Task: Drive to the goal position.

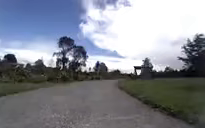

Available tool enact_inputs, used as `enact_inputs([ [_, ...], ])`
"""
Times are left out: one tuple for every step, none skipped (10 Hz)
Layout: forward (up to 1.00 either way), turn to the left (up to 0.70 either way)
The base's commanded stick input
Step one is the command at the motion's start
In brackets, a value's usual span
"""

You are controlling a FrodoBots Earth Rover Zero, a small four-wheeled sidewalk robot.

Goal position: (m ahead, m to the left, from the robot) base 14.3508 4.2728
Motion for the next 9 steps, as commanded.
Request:
enact_inputs([
  [0.85,0.00],
  [0.85,0.00],
  [0.85,0.00],
  [0.85,0.00],
  [0.85,0.00],
  [0.85,0.00],
  [0.85,0.09],
  [0.85,0.21],
  [0.85,0.32],
])
